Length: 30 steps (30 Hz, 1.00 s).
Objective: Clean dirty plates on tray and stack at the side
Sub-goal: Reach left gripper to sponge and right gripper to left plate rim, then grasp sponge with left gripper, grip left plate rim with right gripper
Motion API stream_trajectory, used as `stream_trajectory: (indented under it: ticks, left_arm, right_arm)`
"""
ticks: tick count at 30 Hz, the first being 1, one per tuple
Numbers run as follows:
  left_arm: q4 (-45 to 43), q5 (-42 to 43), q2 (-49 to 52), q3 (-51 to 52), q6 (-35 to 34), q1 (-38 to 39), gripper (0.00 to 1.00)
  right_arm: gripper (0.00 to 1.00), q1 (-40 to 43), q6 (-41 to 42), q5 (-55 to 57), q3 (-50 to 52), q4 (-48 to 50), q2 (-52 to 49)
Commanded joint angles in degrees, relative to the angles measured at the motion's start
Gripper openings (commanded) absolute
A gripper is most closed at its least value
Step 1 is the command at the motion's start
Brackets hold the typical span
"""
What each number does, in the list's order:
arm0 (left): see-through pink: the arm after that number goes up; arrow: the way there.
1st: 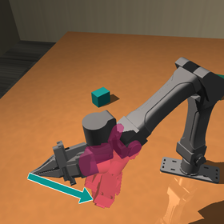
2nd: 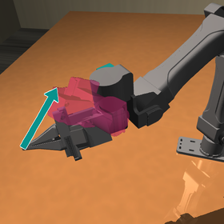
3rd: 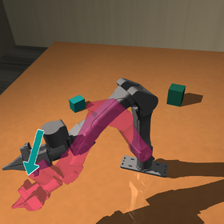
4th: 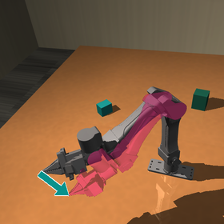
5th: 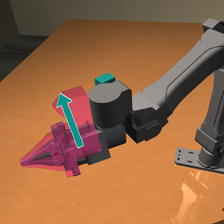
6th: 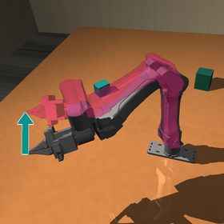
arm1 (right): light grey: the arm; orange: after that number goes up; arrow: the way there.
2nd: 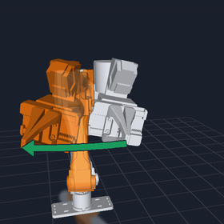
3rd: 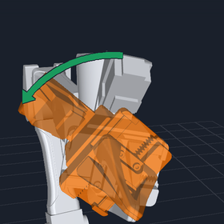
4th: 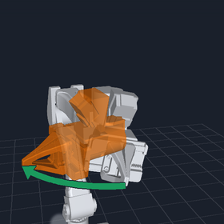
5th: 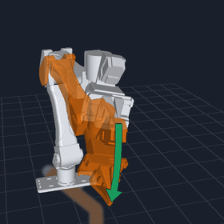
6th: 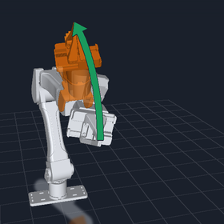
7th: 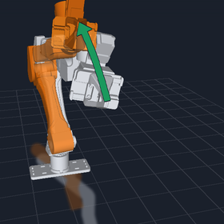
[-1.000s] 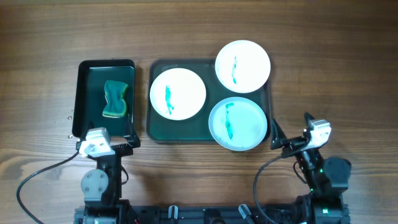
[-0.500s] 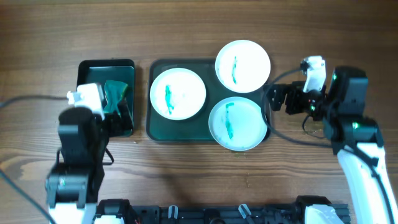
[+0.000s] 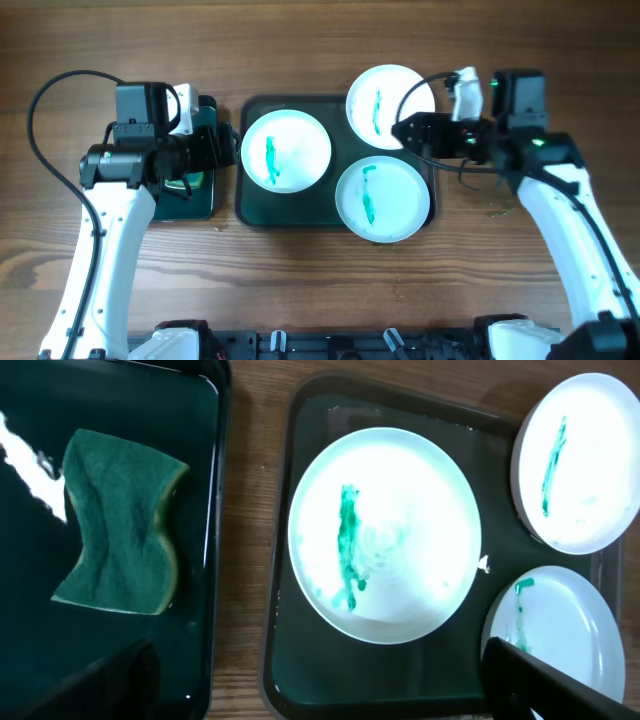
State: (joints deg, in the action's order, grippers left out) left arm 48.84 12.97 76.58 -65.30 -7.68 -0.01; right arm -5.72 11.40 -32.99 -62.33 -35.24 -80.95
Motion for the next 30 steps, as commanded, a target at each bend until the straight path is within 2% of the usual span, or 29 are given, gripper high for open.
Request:
stream_trajectory:
  ticks: [1, 4, 7, 13, 15, 16, 23, 25, 26, 29, 30]
  left_arm:
    - [-0.02, -2.45, 0.0, -1.09, -0.72, -0.7, 1.0]
    - [2.71, -10.08, 0.35, -1.09, -6.38, -4.31, 1.0]
    - [3.76, -10.12, 1.81, -1.09, -6.29, -8.24, 1.0]
    - [3.52, -14.62, 4.79, -1.09, -6.29, -9.27, 0.98]
    - [3.06, -14.6, 5.73, -1.09, -6.29, -9.27, 0.98]
    - [2.25, -14.62, 7.08, -1.09, -6.29, -9.27, 0.98]
    - [-0.63, -14.88, 9.62, -1.09, -6.25, -9.27, 0.98]
    - [-1.14, -15.96, 10.69, -1.09, -6.03, -9.27, 0.98]
    - [-1.49, -16.11, 11.54, -1.09, -5.79, -9.27, 0.98]
    - [-2.95, -16.11, 13.51, -1.09, -4.5, -9.27, 0.96]
    - [-5.99, -16.04, 15.52, -1.09, -2.99, -9.27, 0.93]
  right_arm:
    - [0.9, -6.34, 6.8, 5.53, -3.34, 0.48, -4.98]
    - [0.82, -13.35, 10.1, 10.16, -9.42, 0.02, -13.14]
    - [0.73, -18.93, 11.39, 13.94, -16.44, -1.79, -23.04]
    - [0.53, -22.84, 19.08, 19.67, -17.29, 3.41, -33.9]
    - [0.5, -22.95, 20.02, 20.2, -17.29, 5.33, -35.67]
    - [0.43, -22.95, 21.03, 20.13, -17.29, 7.96, -37.55]
    - [0.25, -23.58, 23.45, 20.61, -17.27, 11.19, -39.98]
    - [0.08, -23.65, 24.48, 20.74, -17.27, 11.26, -41.29]
    - [0.04, -23.65, 24.85, 20.74, -17.27, 11.28, -41.72]
    - [0.04, -23.65, 24.76, 20.74, -17.27, 11.13, -41.86]
    - [0.04, -23.65, 24.61, 20.74, -17.27, 11.15, -41.86]
